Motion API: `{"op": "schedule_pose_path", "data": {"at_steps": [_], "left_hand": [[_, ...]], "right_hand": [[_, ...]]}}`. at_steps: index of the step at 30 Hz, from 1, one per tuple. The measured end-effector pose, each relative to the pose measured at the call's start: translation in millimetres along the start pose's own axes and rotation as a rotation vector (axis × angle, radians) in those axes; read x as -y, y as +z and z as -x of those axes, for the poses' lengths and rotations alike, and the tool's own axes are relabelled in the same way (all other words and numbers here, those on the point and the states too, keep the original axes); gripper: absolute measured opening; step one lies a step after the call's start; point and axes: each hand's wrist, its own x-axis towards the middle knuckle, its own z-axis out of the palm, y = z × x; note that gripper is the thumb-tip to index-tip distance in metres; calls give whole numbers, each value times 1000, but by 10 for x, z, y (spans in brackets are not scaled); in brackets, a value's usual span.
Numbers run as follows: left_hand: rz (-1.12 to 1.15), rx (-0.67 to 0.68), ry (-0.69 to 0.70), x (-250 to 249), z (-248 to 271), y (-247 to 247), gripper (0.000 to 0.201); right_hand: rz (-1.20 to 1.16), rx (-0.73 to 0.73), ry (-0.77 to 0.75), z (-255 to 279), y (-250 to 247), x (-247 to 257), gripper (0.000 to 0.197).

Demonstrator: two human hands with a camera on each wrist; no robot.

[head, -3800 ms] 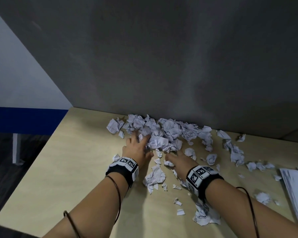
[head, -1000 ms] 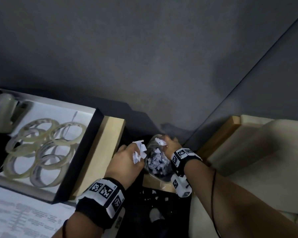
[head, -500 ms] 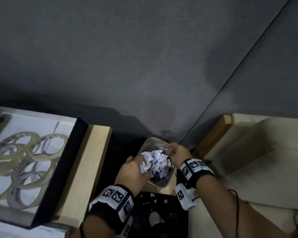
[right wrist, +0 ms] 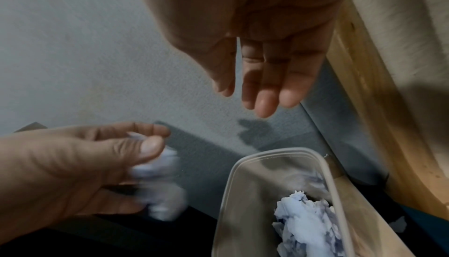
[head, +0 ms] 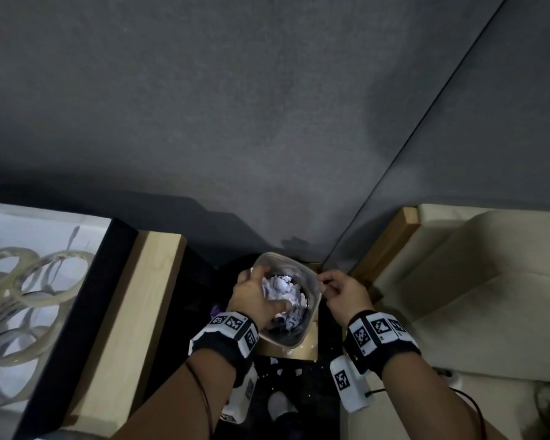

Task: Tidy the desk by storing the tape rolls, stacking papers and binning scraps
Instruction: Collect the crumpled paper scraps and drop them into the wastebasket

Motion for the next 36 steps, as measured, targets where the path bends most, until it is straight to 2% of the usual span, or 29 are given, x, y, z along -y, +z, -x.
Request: {"op": "schedule_pose_path", "data": {"at_steps": [2,4,9,12,21,27,36], "left_hand": [[18,6,12,-13,22,-20,83],[-21,7,29,-5,55,-32,77],[-122,-23,18,63,303,-91,27],[-96,-64,46,128,517,-205,17],[26,-320,93,235,1367,-979,8],[95,-502,49,467,2190,-1585,6],[223,-763,-157,1464,3628,-2059,9]], "right_hand": [[-7,1,-5,48,19,-10,17],[-5,-4,-1,95,56,-5,28],[-1,34,-25,228,115,142,25],[6,59,-58,331,136,328,25],[132,89,-277,917,318,1236,10],[68,162,-464,1643,623,1977,14],[154,393,-690,2972,1442,2558,10]]}}
